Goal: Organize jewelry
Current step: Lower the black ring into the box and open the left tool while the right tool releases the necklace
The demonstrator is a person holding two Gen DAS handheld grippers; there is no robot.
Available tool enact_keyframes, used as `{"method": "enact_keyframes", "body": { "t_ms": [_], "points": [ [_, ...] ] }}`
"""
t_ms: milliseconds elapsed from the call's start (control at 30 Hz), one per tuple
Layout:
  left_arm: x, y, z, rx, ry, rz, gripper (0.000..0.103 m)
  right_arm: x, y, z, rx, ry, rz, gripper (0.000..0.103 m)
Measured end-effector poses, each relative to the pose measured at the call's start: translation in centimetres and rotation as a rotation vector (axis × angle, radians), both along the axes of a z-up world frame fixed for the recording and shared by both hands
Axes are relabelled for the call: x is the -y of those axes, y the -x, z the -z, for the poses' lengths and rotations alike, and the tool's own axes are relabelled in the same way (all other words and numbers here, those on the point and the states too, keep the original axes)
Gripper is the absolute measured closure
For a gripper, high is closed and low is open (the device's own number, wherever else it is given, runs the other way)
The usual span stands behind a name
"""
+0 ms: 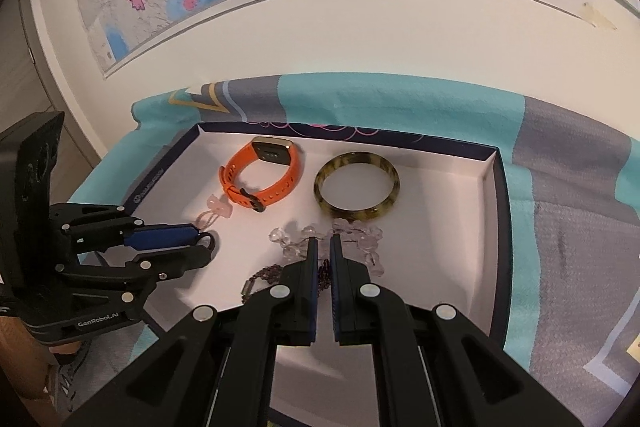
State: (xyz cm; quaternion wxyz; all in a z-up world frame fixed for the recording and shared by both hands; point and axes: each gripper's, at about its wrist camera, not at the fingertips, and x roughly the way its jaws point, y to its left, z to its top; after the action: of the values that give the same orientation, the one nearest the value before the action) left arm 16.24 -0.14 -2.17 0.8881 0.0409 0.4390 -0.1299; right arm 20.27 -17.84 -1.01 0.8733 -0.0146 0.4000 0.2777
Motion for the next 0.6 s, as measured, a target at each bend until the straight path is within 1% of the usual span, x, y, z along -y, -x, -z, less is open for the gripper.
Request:
{"method": "enact_keyframes", "body": {
  "t_ms": [367,400,433,467,533,600],
  "points": [
    [-0.1,-0.1,0.0,0.0,0.01,-0.002,0.078,0.3,-0.1,0.4,0.003,0.03,0.03,0.097],
    [-0.1,0.0,0.0,0.002,0.008,-0.007,0.075,0.4,-0.1,0.3,0.005,0.032,0.035,0.097],
    [-0.1,0.0,-0.1,0.005,0.006,-0.01,0.071,0.4,0.0,0.3,0.005,0.034,0.036,0.095],
    [-0.1,0.2,-0.2,0.01,0.006,-0.01,0.069,0.5,0.1,0.3,0.006,0.034,0.039,0.093],
    [0.0,0.6,-0.5,0.019,0.009,-0.008,0.066,0.7,0.3,0.2,0.009,0.032,0.04,0.093],
    [-0.1,1.0,-0.9,0.033,0.01,-0.009,0.064,1.0,0.6,0.0,0.013,0.033,0.047,0.09]
  ]
}}
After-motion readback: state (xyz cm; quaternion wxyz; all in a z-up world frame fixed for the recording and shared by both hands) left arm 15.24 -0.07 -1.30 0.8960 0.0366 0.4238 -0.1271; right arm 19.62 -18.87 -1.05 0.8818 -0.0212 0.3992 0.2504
